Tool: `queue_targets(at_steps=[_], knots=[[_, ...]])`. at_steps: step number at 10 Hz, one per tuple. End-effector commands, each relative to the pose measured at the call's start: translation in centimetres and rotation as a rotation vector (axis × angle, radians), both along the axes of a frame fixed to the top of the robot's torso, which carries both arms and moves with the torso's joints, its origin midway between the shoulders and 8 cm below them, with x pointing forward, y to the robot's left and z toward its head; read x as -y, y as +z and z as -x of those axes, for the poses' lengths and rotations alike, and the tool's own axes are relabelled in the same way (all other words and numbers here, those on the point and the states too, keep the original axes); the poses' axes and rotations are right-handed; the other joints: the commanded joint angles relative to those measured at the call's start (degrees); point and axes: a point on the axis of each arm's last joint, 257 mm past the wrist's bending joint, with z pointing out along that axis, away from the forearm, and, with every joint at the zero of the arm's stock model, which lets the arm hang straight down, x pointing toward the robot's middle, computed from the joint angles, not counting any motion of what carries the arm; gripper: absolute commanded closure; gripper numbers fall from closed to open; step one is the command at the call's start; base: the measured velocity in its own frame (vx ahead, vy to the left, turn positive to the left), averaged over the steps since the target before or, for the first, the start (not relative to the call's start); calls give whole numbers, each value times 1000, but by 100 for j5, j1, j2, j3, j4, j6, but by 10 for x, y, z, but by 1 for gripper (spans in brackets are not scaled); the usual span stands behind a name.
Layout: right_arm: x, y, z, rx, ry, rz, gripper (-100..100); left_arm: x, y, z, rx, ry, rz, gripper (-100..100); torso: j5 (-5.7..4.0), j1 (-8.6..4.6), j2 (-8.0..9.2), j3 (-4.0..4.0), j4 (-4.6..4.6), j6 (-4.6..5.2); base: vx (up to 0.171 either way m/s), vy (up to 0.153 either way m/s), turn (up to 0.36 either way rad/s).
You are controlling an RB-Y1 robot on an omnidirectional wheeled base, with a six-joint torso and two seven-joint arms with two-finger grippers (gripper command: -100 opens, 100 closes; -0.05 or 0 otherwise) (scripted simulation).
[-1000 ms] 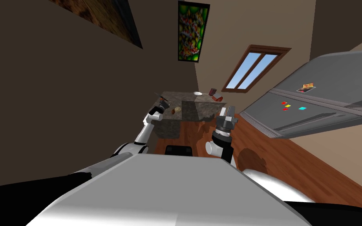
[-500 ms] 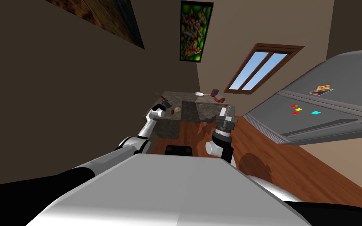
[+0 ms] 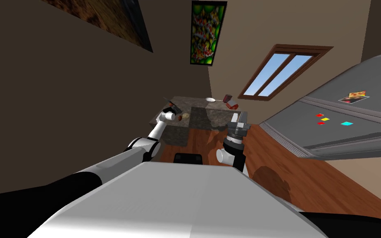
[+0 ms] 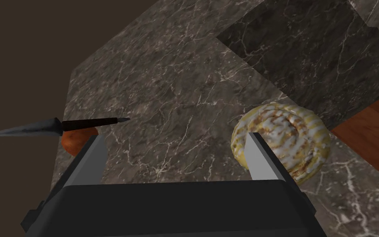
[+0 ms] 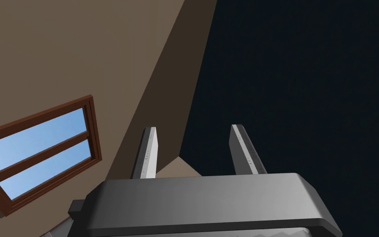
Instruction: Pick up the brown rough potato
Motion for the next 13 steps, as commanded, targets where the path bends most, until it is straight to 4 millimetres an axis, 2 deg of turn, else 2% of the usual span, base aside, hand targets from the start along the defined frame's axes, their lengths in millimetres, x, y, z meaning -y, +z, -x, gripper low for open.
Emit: queue_targets(at_steps=[1,2,5,6,7,8,9,10,11,12,13], knots=[[0,0,0,0,0,0,0,7,-5,-5,-59,3,28,-100,0,0,0,0,0,0,36,-96,120],[0,0,0,0,0,0,0,5,-14,-6,-84,8,24,-100,0,-1,0,0,1,-2,26,-76,60],[0,0,0,0,0,0,0,16,-21,-12,-184,18,60,-100,2,8,2,1,0,-1,32,-85,108],[0,0,0,0,0,0,0,12,-34,-10,-212,27,56,-100,1,3,0,1,1,-2,29,-80,70],[0,0,0,0,0,0,0,17,-32,-12,-249,32,70,-100,2,8,2,1,0,-1,29,-88,124],[0,0,0,0,0,0,0,14,-44,-10,-273,41,68,-100,1,5,1,1,1,-3,22,-87,70],[0,0,0,0,0,0,0,17,-42,-12,-308,49,78,-100,2,7,4,2,0,-1,34,-103,147],[0,0,0,0,0,0,0,13,-52,-10,-331,57,76,-100,0,1,0,1,1,-2,36,-79,82],[0,0,0,0,0,0,0,16,-49,-11,-361,66,83,-100,2,8,-1,-1,-1,-1,40,-83,111],[0,0,0,0,0,0,0,11,-61,-8,-387,76,81,-100,2,7,-3,-2,0,-2,34,-71,79],[0,0,0,0,0,0,0,11,-63,-7,-426,91,84,-100,3,13,-2,-2,-1,-1,33,-77,156]])
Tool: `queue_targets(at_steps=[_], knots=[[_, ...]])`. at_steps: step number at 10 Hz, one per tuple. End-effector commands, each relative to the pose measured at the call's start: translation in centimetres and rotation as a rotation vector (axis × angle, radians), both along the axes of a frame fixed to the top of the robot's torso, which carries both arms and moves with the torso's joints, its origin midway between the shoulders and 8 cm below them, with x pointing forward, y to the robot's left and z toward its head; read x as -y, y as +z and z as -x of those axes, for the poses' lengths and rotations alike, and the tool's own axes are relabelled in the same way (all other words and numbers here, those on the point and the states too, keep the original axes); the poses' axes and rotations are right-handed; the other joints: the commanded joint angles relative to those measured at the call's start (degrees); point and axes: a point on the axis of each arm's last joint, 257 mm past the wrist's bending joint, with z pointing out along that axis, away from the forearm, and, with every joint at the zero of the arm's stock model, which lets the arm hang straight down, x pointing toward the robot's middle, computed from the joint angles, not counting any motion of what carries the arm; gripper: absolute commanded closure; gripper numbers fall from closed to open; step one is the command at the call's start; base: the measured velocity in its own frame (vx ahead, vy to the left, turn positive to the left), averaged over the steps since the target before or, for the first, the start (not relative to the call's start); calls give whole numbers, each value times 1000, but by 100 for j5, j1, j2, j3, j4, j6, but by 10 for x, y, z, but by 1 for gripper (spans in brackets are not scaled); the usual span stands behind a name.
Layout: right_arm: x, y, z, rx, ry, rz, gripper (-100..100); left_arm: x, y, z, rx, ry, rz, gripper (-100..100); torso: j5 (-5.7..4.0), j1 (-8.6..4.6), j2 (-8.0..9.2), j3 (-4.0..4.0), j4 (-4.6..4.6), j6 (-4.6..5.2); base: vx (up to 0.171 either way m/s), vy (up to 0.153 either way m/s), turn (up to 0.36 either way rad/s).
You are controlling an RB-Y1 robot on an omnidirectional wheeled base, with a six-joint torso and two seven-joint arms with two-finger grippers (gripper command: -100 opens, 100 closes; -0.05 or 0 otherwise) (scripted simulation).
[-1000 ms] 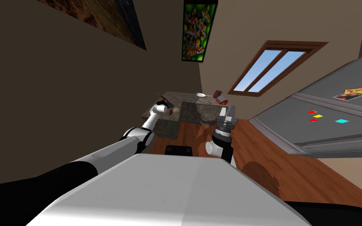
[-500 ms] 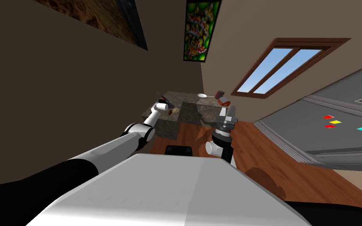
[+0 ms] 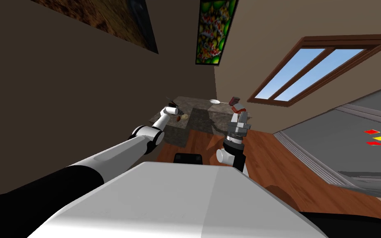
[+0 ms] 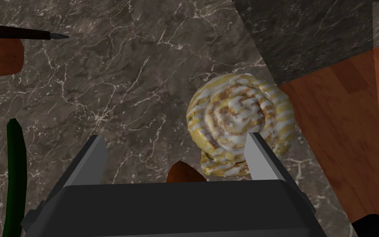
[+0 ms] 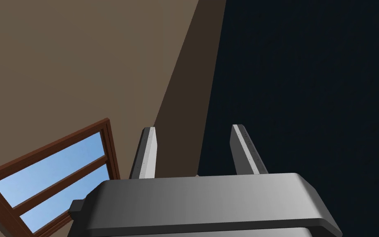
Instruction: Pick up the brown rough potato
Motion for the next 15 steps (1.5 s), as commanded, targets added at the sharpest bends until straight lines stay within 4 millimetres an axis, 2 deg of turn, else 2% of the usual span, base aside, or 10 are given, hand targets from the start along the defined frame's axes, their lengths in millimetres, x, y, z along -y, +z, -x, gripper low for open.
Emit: queue_targets(at_steps=[1,7,11,12,15], knots=[[0,0,0,0,0,0,0,-4,-10,4,-41,14,0,-100,0,0,0,0,0,0,25,-71,63],[0,0,0,0,0,0,0,-20,-33,17,-185,73,-9,-100,1,5,0,0,0,1,32,-71,91],[0,0,0,0,0,0,0,-42,-66,42,-334,141,-29,-100,-1,-2,-7,-4,-2,2,42,-80,140],[0,0,0,0,0,0,0,-42,-66,42,-334,141,-29,-100,0,2,-7,-5,-3,2,25,-40,34],[0,0,0,0,0,0,0,-49,-89,59,-406,161,-39,-100,6,24,4,1,-1,2,15,-25,49]])
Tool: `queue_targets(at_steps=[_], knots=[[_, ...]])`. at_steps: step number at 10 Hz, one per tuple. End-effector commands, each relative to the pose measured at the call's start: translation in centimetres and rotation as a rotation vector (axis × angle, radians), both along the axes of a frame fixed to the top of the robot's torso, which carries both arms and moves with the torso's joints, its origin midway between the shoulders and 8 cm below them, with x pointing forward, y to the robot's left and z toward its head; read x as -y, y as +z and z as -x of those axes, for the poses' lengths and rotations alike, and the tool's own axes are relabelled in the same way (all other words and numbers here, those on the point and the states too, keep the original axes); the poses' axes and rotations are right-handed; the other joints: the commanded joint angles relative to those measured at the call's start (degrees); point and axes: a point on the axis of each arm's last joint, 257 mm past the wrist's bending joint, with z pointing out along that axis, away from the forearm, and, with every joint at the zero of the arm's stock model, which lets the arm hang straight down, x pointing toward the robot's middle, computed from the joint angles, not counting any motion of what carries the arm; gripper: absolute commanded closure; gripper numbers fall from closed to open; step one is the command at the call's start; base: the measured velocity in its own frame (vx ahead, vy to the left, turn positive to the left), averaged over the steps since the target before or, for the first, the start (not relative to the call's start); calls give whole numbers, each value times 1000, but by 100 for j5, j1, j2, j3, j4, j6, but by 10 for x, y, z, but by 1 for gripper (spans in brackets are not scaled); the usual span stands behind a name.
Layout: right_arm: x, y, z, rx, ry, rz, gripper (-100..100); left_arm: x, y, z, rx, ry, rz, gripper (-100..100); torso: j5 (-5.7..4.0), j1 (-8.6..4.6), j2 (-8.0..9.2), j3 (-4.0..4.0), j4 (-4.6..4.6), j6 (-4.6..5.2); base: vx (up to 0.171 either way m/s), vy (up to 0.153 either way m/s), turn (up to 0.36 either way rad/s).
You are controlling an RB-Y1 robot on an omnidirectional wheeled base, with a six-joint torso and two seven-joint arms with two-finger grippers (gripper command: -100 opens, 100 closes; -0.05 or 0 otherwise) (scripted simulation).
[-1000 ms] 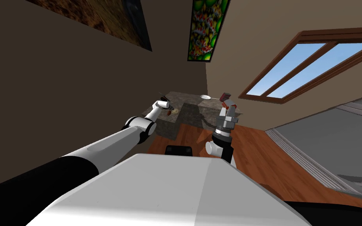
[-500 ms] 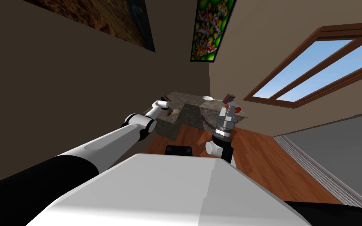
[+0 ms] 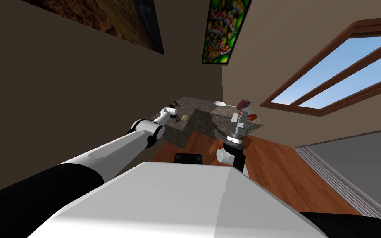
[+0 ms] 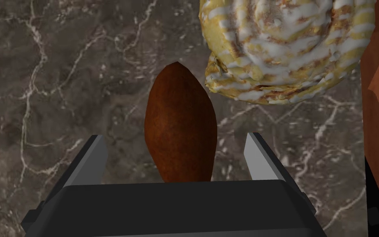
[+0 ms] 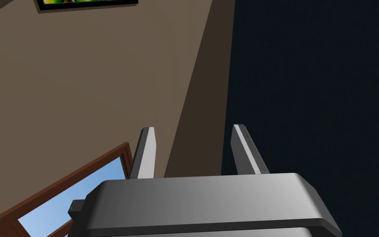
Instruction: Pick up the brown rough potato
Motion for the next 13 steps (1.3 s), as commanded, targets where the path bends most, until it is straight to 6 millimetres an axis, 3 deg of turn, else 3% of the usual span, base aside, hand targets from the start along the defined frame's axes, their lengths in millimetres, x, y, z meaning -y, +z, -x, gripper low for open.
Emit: queue_targets(at_steps=[1,2,3,5,8,9,10,13], knots=[[0,0,0,0,0,0,0,0,0,0,0,0,0,-100,0,0,0,0,0,0,4,-14,4],[0,0,0,0,0,0,0,0,-1,0,-1,0,0,0,1,5,3,2,1,0,0,0,0],[0,0,0,0,0,0,0,-14,-6,2,0,4,0,-100,2,9,5,3,2,0,8,-42,-34],[0,0,0,0,0,0,0,-19,-8,2,0,5,0,-100,-3,-12,-1,0,0,1,23,-60,-13],[0,0,0,0,0,0,0,-43,-17,6,3,13,-2,-100,-2,-6,-4,-2,0,0,27,-51,-24],[0,0,0,0,0,0,0,-37,-15,5,-2,13,0,-100,-3,-11,-6,-3,-1,1,14,-30,-1],[0,0,0,0,0,0,0,-38,-15,4,1,12,-1,100,-1,-2,-2,-1,0,1,3,-5,2],[0,0,0,0,0,0,0,-38,-14,4,2,12,-1,100,3,7,3,0,-2,4,0,0,0]])
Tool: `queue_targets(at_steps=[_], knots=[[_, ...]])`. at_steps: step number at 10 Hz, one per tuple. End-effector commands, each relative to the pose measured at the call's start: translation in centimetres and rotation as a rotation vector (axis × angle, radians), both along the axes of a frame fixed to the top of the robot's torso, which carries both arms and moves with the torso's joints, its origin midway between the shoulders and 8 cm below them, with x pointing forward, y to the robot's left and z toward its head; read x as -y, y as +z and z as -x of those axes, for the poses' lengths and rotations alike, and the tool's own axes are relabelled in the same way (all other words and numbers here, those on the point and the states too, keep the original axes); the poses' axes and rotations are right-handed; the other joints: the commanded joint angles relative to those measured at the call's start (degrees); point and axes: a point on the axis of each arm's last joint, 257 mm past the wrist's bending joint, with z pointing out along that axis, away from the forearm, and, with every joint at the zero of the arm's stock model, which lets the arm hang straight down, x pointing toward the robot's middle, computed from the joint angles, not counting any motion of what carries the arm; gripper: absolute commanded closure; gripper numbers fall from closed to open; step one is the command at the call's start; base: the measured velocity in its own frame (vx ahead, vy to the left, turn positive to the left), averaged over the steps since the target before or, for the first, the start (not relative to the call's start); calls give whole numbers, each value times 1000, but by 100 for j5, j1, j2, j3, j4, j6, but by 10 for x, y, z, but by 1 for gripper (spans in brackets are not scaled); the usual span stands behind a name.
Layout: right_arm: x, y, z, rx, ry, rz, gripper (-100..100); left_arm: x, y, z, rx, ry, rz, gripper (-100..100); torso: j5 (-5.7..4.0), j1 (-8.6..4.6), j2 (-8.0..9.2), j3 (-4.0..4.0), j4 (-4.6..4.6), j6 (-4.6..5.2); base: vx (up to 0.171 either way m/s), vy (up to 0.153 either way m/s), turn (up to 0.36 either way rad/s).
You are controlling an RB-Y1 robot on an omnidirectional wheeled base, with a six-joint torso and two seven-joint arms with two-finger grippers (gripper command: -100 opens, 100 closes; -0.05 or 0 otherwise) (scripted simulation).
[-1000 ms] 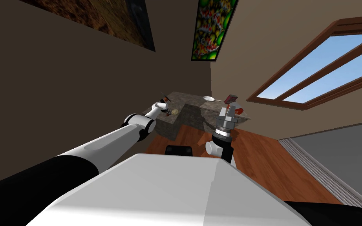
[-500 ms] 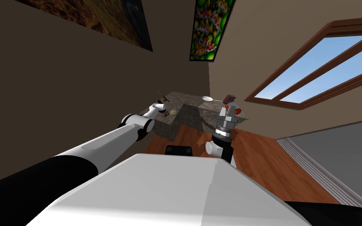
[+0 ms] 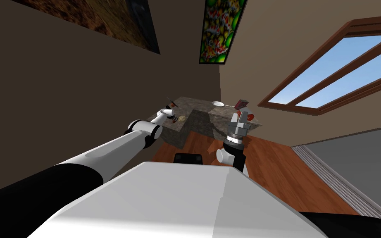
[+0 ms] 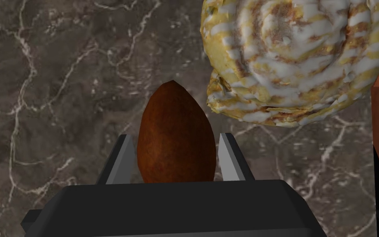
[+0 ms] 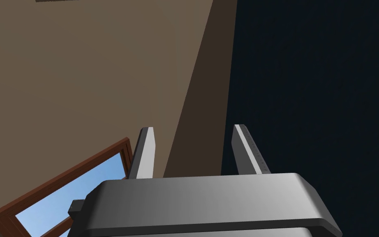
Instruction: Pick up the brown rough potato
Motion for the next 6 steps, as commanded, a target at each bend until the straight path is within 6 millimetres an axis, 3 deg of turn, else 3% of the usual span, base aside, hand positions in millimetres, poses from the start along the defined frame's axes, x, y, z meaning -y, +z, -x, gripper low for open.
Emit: queue_targets(at_steps=[1,2,3,4,6], knots=[[0,0,0,0,0,0,0,0,0,0,0,0,0,100,0,0,0,0,0,0,0,0,0],[0,0,0,0,0,0,0,0,0,0,0,0,0,0,0,1,0,0,0,0,0,0,0],[0,0,0,0,0,0,0,-5,-3,2,0,1,0,100,1,1,-1,0,0,0,0,0,0],[0,0,0,0,0,0,0,14,4,-1,-2,-5,1,100,1,2,0,0,-1,-1,-20,45,46],[0,0,0,0,0,0,0,15,7,-3,5,-8,2,100,5,23,8,5,3,-2,-18,57,6]])
